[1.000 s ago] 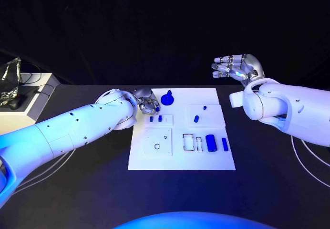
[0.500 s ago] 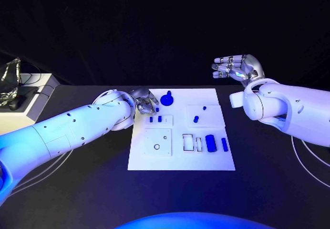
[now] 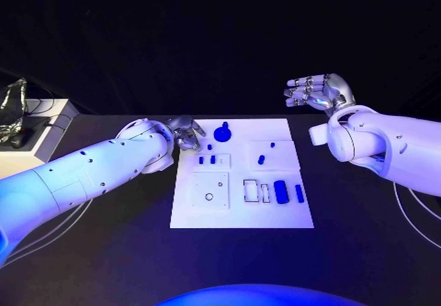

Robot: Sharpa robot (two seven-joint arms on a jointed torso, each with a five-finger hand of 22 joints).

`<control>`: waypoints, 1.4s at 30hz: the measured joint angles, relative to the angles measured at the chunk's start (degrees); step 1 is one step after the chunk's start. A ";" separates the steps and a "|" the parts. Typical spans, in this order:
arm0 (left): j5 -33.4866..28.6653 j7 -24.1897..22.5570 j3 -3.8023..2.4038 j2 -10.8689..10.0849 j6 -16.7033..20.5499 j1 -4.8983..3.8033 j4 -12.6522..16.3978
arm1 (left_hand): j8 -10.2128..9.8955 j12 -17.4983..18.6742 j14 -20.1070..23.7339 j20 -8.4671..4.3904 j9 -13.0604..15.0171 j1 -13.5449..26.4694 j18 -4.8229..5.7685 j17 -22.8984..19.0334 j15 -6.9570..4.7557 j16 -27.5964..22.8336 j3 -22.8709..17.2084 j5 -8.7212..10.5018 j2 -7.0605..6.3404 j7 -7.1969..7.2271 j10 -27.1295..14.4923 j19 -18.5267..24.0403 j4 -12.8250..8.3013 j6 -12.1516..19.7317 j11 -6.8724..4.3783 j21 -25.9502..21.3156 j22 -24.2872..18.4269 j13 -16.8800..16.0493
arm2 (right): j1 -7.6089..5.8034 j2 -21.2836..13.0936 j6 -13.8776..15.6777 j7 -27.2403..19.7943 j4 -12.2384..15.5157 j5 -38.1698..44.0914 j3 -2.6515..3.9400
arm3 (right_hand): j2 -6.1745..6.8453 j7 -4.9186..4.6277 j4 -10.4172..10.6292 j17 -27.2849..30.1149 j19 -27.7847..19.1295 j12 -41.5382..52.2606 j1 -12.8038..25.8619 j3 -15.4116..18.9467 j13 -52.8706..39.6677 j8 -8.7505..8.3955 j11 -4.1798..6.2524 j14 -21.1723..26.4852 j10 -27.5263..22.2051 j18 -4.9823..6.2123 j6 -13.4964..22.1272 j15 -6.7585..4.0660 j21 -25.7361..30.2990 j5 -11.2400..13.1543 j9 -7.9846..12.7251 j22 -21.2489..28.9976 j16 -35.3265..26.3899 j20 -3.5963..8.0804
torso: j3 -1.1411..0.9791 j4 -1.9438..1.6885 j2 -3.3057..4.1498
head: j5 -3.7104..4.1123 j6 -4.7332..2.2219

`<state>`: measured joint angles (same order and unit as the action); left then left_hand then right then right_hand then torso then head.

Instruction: Assemble the parts on the task board

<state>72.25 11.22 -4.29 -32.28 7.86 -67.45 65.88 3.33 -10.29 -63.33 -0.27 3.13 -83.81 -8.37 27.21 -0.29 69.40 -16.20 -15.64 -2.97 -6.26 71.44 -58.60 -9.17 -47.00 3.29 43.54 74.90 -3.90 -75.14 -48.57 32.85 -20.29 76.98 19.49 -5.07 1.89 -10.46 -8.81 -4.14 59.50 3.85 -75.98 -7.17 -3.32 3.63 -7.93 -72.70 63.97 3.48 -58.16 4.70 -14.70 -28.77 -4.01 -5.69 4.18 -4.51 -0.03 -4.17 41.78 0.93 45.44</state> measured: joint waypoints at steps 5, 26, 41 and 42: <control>-5.07 -2.61 -1.17 -1.58 2.27 0.05 -1.37 | 1.18 1.50 3.58 0.50 0.56 -0.32 0.01 -2.05 0.92 -4.27 -2.19 0.00 0.31 -1.71 -2.98 2.95 -0.09 -10.48 1.52 -1.77 0.00 0.20 | 0.11 -0.58 -4.92 2.69 -1.05 6.63 -0.02 | -0.56 0.58 -1.63 -0.93 3.37 -0.23 -1.44 -1.16 0.00 0.00 1.44 -7.10 2.29 0.41 -2.17 -2.45 -5.34 3.51 -0.02 -3.03 1.02 2.69 | 0.00 0.00 -0.09 | 0.30 -0.41; -57.14 -25.39 -5.43 -13.53 4.04 6.47 8.68 | 0.50 1.42 4.05 2.32 0.51 2.01 0.92 -6.25 1.82 -14.43 10.06 -0.01 1.00 -1.70 -5.20 0.63 8.47 -13.35 2.13 -15.74 -11.12 0.19 | 2.51 -2.37 -13.57 18.55 0.87 55.79 -0.17 | 0.40 2.68 -3.90 -27.38 4.99 -0.23 0.45 -3.96 -0.08 0.10 4.50 -11.23 8.68 2.86 -6.94 -6.88 -37.01 8.52 0.13 -28.56 45.04 7.68 | 0.33 0.01 -0.63 | 4.32 -3.28; -61.62 -32.31 -7.04 -16.56 3.60 10.14 16.32 | 0.50 1.42 3.64 2.32 0.51 1.27 0.91 -5.69 2.24 -15.09 17.00 -0.01 1.74 -1.71 -5.10 -0.39 10.02 -13.34 2.04 -17.83 -12.13 0.18 | 4.73 1.63 -12.09 28.27 0.44 73.53 -0.35 | 5.15 2.88 2.83 -28.76 7.55 -0.22 -0.12 -6.70 -0.08 0.10 3.05 -9.19 3.85 5.02 -4.88 -5.81 -34.58 10.48 0.08 -31.04 53.35 6.14 | 0.81 -0.46 -1.37 | 4.81 -2.80; -61.49 -32.48 -7.06 -16.60 3.60 10.18 16.51 | 0.50 1.42 3.64 2.51 0.51 0.60 0.91 -5.47 2.24 -15.49 18.59 -0.01 2.41 -1.71 -5.11 -0.84 10.08 -13.34 2.04 -18.27 -12.09 0.18 | 4.82 1.91 -12.07 28.56 0.18 73.94 -0.37 | 5.39 2.66 3.36 -28.46 7.57 -0.22 -0.35 -6.79 -0.08 0.10 3.07 -9.18 3.59 5.10 -4.65 -5.81 -34.27 10.48 0.08 -31.38 53.55 6.16 | 0.83 -0.48 -1.38 | 4.81 -2.79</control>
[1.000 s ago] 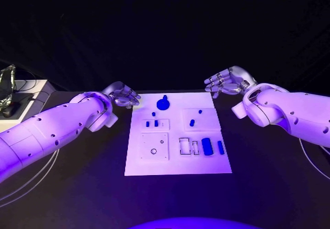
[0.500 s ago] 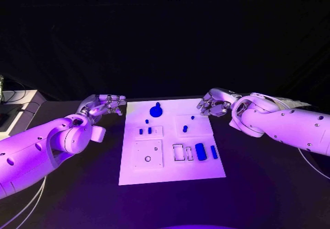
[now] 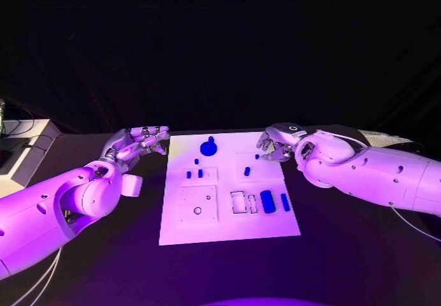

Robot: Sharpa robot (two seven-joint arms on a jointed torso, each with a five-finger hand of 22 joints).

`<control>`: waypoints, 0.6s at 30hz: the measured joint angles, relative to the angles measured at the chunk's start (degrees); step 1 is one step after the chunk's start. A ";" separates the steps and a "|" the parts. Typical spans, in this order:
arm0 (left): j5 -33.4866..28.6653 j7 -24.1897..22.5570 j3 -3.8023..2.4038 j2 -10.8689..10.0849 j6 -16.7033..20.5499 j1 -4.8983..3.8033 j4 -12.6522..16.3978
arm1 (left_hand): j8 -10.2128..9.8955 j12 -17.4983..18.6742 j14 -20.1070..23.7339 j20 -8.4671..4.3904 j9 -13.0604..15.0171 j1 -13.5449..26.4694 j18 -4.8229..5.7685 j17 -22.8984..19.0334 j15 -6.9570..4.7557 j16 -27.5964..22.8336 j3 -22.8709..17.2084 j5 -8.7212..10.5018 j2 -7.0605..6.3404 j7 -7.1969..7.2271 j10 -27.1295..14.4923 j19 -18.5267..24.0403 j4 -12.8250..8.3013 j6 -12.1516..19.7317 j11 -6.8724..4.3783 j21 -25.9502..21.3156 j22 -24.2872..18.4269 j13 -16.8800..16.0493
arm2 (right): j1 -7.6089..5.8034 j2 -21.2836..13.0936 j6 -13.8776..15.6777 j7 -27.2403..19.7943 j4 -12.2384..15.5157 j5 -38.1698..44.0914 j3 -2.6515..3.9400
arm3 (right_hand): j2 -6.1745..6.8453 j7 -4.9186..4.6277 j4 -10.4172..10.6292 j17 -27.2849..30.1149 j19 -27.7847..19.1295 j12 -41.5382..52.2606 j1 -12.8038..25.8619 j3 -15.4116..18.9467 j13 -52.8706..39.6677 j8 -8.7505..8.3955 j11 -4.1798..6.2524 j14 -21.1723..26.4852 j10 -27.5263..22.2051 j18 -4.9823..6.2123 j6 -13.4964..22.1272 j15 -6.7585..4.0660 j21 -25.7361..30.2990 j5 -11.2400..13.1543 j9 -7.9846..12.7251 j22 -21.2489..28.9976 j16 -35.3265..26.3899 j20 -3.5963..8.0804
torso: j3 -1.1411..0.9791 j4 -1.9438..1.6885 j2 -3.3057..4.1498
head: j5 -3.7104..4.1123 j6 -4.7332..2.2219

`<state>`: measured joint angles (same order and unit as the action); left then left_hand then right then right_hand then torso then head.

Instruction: Assemble the parts on the task board

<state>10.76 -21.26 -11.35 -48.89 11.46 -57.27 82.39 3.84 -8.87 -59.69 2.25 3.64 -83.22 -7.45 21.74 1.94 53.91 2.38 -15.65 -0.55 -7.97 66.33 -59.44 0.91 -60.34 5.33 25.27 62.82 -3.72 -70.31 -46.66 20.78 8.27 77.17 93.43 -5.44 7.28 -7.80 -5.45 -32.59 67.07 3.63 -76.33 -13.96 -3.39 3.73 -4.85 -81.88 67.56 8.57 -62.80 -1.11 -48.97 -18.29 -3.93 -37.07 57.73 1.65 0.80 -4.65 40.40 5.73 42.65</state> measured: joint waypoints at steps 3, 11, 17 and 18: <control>0.37 -0.43 -0.05 -0.13 0.00 0.08 0.40 | 0.00 0.00 0.00 -0.01 0.00 -0.53 0.00 0.28 0.00 -0.15 1.60 0.00 0.53 0.00 0.00 -0.17 0.10 0.00 0.00 -0.36 0.28 0.00 | 0.34 0.84 0.01 0.75 -0.64 1.03 -0.11 | 0.13 -0.13 0.49 0.40 0.20 0.00 -0.13 0.03 0.00 0.00 -0.14 0.00 -0.45 0.09 0.17 0.00 0.16 0.00 0.00 -0.51 0.29 0.19 | 0.01 -0.01 0.00 | -0.05 0.06; 1.03 -0.89 -0.08 -0.38 0.03 0.17 0.69 | 0.00 0.00 0.00 0.00 0.00 -0.96 0.00 0.38 0.00 -0.14 1.90 0.00 0.96 0.00 -0.20 -0.17 -0.04 0.01 0.20 -0.81 0.57 0.00 | 0.90 2.34 -0.29 1.74 -1.82 2.51 -0.25 | 0.89 -0.05 1.99 1.90 1.00 0.00 -0.89 -0.36 0.00 0.00 -0.15 0.20 -0.47 0.10 0.24 0.20 2.65 0.00 0.00 -3.65 1.46 -0.05 | -0.02 -0.01 0.12 | -0.30 0.37; 1.29 -0.90 -0.09 -0.43 0.03 0.19 0.72 | 0.00 0.01 0.00 0.00 0.00 -0.96 0.00 0.38 0.00 -0.14 1.89 0.00 0.96 -0.02 -0.60 -0.16 -0.04 0.02 0.19 -0.81 0.63 0.00 | 1.29 3.04 -0.69 1.91 -2.77 2.93 -0.32 | 0.89 -0.08 2.15 2.25 1.11 0.00 -0.89 -0.53 0.01 0.00 -0.49 0.43 -1.54 -0.09 0.24 0.42 3.48 -0.50 0.00 -5.07 1.74 -0.14 | -0.05 0.02 0.13 | -0.42 0.70; 1.34 -0.90 -0.09 -0.43 0.03 0.19 0.72 | 0.00 0.01 0.00 0.00 0.00 -0.96 0.00 0.38 0.00 -0.14 1.89 0.00 0.96 -0.02 -0.61 -0.16 -0.04 0.02 0.20 -0.81 0.63 -0.01 | 1.32 3.18 -0.72 1.93 -2.99 2.99 -0.32 | 0.89 -0.19 2.15 2.25 1.20 0.00 -0.89 -0.53 0.01 0.00 -0.55 0.43 -1.69 -0.12 0.14 0.42 3.48 -0.69 0.00 -5.25 1.74 -0.23 | -0.07 0.02 0.13 | -0.44 0.75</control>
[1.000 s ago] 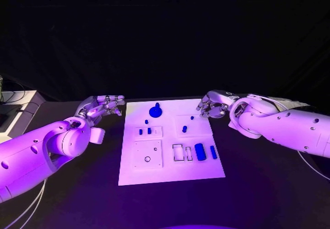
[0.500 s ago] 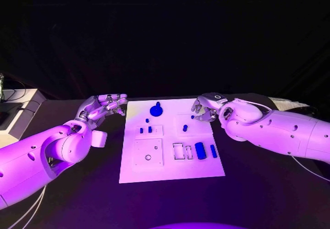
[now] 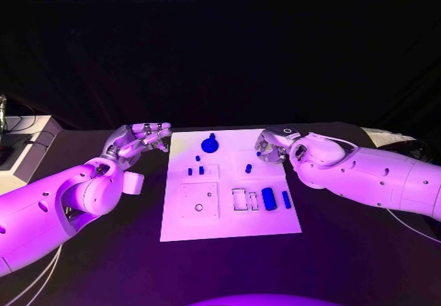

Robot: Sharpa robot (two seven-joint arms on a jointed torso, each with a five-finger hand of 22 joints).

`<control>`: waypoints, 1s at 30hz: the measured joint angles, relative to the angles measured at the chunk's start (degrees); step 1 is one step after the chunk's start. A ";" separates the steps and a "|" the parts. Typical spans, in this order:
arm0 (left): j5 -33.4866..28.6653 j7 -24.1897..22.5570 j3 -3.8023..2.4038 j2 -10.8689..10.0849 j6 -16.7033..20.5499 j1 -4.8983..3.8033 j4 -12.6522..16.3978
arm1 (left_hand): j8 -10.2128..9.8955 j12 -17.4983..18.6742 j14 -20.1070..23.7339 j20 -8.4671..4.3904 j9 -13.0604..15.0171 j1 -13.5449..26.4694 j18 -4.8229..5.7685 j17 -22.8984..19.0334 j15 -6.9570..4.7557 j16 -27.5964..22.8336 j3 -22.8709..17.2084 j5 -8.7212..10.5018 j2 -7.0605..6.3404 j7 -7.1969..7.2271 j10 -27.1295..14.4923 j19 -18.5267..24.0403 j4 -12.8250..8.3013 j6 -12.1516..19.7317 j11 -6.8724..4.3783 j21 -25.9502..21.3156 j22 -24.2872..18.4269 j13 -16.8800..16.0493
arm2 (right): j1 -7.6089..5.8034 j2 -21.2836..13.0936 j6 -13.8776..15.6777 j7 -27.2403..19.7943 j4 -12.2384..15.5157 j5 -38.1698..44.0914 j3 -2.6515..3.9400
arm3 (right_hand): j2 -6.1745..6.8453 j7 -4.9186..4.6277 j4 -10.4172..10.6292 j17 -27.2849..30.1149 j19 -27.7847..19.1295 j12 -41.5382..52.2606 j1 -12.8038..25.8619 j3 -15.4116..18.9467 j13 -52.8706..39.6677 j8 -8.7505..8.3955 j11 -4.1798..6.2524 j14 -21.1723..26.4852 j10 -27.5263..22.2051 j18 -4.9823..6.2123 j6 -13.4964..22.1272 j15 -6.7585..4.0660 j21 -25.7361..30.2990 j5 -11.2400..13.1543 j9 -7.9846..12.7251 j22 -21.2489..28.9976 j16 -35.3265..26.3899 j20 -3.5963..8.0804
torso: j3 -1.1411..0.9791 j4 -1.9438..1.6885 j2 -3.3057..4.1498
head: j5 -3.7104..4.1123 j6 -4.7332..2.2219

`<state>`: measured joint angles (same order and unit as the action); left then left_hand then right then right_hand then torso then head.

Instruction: Assemble the parts on the task board

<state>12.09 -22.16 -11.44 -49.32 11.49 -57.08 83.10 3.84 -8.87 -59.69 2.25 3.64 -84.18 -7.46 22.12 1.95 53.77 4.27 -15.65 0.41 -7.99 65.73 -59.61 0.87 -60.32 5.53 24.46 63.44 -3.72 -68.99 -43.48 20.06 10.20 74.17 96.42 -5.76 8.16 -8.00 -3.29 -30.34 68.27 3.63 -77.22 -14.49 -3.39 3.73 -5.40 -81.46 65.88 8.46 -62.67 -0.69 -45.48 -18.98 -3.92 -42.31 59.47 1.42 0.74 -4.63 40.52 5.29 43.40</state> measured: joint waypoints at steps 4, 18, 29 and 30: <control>0.11 0.00 0.00 -0.01 0.00 0.00 0.00 | 0.00 0.00 0.00 0.00 0.00 0.00 0.00 0.00 0.00 0.00 0.15 0.00 0.00 0.00 0.00 0.00 -0.16 0.00 0.00 0.00 0.09 0.00 | 0.07 0.31 -0.01 0.02 -0.45 0.12 0.00 | -0.26 -0.48 -0.09 0.17 0.00 0.00 -0.25 -0.77 0.00 0.00 0.00 0.00 0.00 0.07 -0.49 0.00 0.66 -0.67 0.00 -1.19 0.33 0.00 | 0.00 0.01 -0.02 | -0.01 0.15; 0.60 0.16 -0.01 -0.06 0.03 0.02 -0.08 | 0.00 0.00 0.00 0.00 0.00 -0.63 0.00 0.15 0.00 0.01 -0.02 0.00 0.63 -0.43 0.00 0.01 -0.33 0.44 0.00 0.00 0.72 0.00 | 0.38 1.12 -0.43 -0.21 -0.95 0.02 -0.04 | -1.52 -0.06 -0.35 0.45 -0.01 0.00 0.77 -8.22 0.04 0.00 0.06 0.39 0.06 0.35 -1.39 -0.01 2.17 1.14 0.00 -5.66 0.79 -0.01 | 0.04 0.04 -0.10 | -0.14 0.50; 1.03 0.31 -0.01 -0.06 0.02 0.02 -0.20 | 0.00 0.00 0.00 0.00 0.00 -0.63 0.00 0.14 0.00 0.02 -0.10 0.00 0.63 -0.43 0.01 0.01 -0.73 0.43 -0.01 0.00 1.02 0.00 | 0.38 1.14 -0.71 -0.29 -0.86 -0.06 0.02 | -1.75 0.34 -1.31 0.60 0.33 -0.23 1.00 -8.54 0.12 0.00 0.73 0.59 1.86 0.36 -2.71 -0.23 2.72 1.15 -0.09 -8.59 1.01 0.29 | 0.04 0.04 -0.12 | -0.10 0.62; 1.06 0.32 -0.01 -0.06 0.02 0.02 -0.21 | 0.00 0.00 0.00 0.00 0.00 -0.63 0.00 0.17 0.00 0.03 -0.25 0.00 0.63 -0.42 0.01 0.01 -0.89 0.43 -0.01 0.00 1.17 0.00 | 0.38 1.13 -0.71 -0.29 -0.84 -0.07 0.02 | -1.75 0.26 -1.31 0.61 0.33 -0.24 1.00 -8.54 0.12 0.00 0.72 0.59 1.97 0.36 -2.88 -0.23 2.85 1.15 -0.09 -8.86 1.01 0.29 | 0.04 0.04 -0.12 | -0.09 0.62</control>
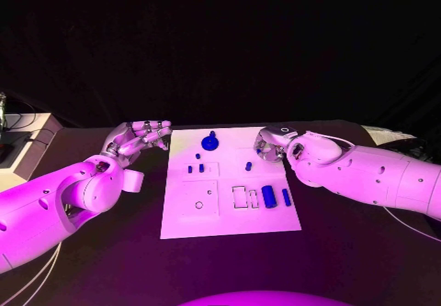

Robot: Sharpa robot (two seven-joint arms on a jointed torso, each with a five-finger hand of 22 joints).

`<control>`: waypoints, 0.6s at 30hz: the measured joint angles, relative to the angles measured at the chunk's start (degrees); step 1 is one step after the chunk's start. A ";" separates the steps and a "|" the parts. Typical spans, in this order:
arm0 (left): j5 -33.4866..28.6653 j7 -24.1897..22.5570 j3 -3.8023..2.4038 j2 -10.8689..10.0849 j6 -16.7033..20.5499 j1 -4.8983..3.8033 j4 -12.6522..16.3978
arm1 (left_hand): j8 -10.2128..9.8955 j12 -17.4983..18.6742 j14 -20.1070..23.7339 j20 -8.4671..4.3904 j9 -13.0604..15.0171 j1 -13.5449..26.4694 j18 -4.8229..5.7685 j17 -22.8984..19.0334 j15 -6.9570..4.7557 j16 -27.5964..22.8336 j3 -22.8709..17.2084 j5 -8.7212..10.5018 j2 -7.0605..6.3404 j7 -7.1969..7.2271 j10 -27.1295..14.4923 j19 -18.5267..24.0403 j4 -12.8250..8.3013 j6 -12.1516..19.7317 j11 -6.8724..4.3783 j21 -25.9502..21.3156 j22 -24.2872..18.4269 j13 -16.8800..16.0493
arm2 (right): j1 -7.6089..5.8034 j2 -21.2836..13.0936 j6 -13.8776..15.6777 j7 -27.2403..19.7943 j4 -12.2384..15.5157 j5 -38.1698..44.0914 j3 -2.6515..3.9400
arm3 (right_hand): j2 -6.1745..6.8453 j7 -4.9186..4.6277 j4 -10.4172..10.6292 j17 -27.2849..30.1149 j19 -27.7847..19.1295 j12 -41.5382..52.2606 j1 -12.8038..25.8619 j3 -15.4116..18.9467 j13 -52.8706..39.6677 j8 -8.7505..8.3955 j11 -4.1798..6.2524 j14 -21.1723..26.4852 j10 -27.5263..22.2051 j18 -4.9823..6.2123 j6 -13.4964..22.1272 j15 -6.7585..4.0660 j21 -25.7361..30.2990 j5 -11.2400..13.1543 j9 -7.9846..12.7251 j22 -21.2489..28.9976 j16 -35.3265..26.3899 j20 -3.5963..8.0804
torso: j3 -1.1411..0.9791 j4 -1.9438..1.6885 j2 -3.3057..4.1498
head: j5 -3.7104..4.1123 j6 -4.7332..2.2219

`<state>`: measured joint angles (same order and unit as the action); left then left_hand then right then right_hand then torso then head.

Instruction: Assemble the parts on the task board

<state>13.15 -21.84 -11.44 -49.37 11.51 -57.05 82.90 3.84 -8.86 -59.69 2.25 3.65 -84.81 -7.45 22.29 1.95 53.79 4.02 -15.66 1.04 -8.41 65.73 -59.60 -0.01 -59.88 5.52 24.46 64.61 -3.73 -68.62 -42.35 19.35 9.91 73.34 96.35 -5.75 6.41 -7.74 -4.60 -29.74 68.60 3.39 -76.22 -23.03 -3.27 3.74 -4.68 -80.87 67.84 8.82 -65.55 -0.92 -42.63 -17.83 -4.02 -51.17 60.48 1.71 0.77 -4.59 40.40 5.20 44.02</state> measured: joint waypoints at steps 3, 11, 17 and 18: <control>0.10 0.06 0.00 0.00 0.00 0.00 -0.03 | 0.00 0.00 0.00 0.00 0.00 0.00 0.00 0.04 0.00 0.00 0.07 0.00 0.00 0.00 0.00 0.00 -0.12 0.00 0.00 0.00 0.26 0.00 | 0.01 -0.04 0.06 -0.02 0.08 -0.03 0.00 | -0.25 0.25 -0.09 0.00 0.43 -0.03 0.22 0.09 -0.03 -0.01 0.21 -0.01 0.71 -0.01 -0.57 -0.01 0.21 0.00 -0.06 -0.82 0.00 0.05 | 0.00 -0.01 0.00 | 0.04 0.01; 0.28 0.17 0.00 0.07 -0.01 0.01 -0.19 | 0.00 0.00 0.00 0.00 0.00 -0.22 0.00 0.04 0.00 0.00 -0.27 0.00 0.22 0.00 0.00 0.00 -0.58 0.00 0.00 0.00 0.60 0.00 | 0.17 -0.22 1.50 0.13 0.25 -0.35 -0.09 | -2.91 1.17 -0.89 0.00 1.31 -0.43 -0.50 0.55 -0.08 -0.19 0.81 -0.11 4.00 -0.54 -3.67 -0.94 -0.90 1.40 -0.51 -3.50 0.22 0.91 | -0.02 -0.02 0.00 | 0.09 0.04; 0.35 0.24 0.00 0.08 -0.01 0.02 -0.37 | 0.00 0.00 0.00 0.00 0.00 -0.22 -0.01 0.04 0.00 0.00 -0.48 0.00 0.22 0.00 -0.21 0.00 -0.79 0.00 0.21 0.00 0.83 0.00 | 0.42 -0.29 2.95 0.53 0.34 -0.59 -0.23 | -3.64 1.48 -2.00 -0.09 1.57 -0.21 -0.32 -0.41 -0.05 0.01 0.82 -0.12 4.12 -1.01 -3.98 -0.94 -0.90 2.57 -0.51 -5.15 0.49 1.17 | -0.01 -0.04 -0.03 | 0.03 0.04; 0.36 0.25 0.00 0.08 -0.01 0.02 -0.41 | 0.00 0.00 0.00 0.00 0.00 -0.22 0.00 0.04 0.00 0.00 -0.48 0.00 0.22 0.00 -0.21 0.00 -0.79 0.00 0.21 0.00 0.83 0.00 | 0.45 -0.33 3.16 0.59 0.38 -0.59 -0.25 | -3.65 1.54 -2.16 -0.12 1.74 -0.21 -0.33 -0.57 -0.05 0.01 0.82 -0.12 4.12 -1.32 -4.04 -0.94 -0.90 2.86 -0.51 -5.62 0.49 1.34 | -0.01 -0.04 -0.03 | 0.00 0.04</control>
<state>13.51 -21.59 -11.45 -49.29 11.50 -57.03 82.48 3.84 -8.86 -59.69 2.25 3.65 -85.03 -7.46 22.33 1.95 53.79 3.54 -15.66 1.26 -8.41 65.52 -59.59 -0.81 -59.88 5.73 24.46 65.44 -3.73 -68.17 -42.68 22.51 10.50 73.72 95.75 -5.99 2.76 -6.21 -6.76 -29.85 70.34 3.18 -76.55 -23.59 -3.32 3.75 -3.86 -80.99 71.97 7.50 -69.58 -1.86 -43.53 -14.98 -4.52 -56.80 60.97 3.05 0.76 -4.63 40.37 5.20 44.06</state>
